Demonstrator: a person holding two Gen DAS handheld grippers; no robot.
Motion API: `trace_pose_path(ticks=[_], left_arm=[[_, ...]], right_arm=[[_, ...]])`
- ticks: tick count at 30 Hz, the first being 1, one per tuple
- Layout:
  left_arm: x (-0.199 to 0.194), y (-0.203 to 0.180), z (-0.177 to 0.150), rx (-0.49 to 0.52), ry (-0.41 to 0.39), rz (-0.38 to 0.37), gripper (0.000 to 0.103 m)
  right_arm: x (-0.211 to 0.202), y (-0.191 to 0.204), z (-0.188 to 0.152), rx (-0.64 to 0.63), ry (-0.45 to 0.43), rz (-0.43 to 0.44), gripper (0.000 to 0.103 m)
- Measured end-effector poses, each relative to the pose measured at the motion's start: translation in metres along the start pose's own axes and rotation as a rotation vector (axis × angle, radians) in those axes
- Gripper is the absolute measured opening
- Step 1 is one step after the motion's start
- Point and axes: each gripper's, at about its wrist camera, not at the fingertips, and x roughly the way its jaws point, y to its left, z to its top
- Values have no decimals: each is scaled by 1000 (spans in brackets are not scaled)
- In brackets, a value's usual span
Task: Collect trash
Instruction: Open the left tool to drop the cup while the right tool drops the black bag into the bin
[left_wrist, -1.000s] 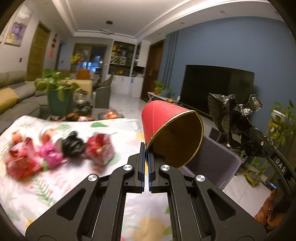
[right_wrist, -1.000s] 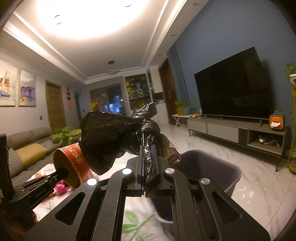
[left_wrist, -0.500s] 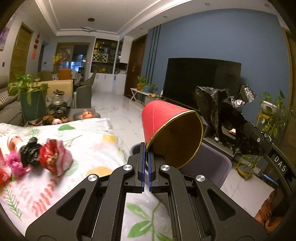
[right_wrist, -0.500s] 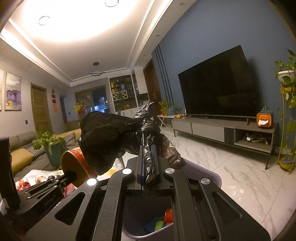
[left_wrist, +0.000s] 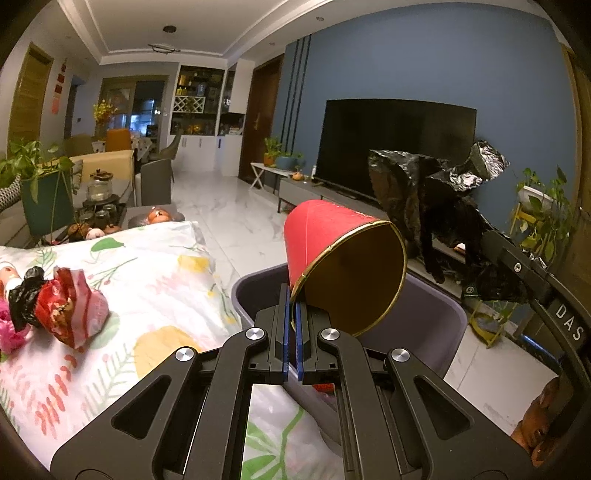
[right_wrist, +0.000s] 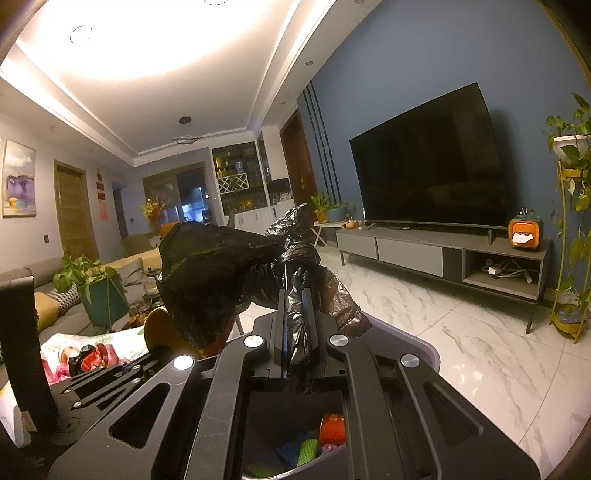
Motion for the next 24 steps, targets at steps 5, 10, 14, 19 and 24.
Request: trace_pose_path(ticks=[5, 10, 14, 19, 24], left_arm=[[10, 0, -1, -4, 16, -5, 2], [18, -5, -3, 0, 27, -12, 2], [21, -8, -5, -3, 33, -13, 2], [24, -9, -5, -2, 34, -14, 2], [27, -13, -7, -3, 42, -21, 2]], right_arm=[[6, -3, 0, -2, 12, 4, 7], [9, -5, 1, -2, 26, 6, 7], [12, -5, 2, -2, 37, 4, 7], [16, -5, 2, -4, 42, 2, 7], [22, -6, 2, -5, 64, 8, 8]])
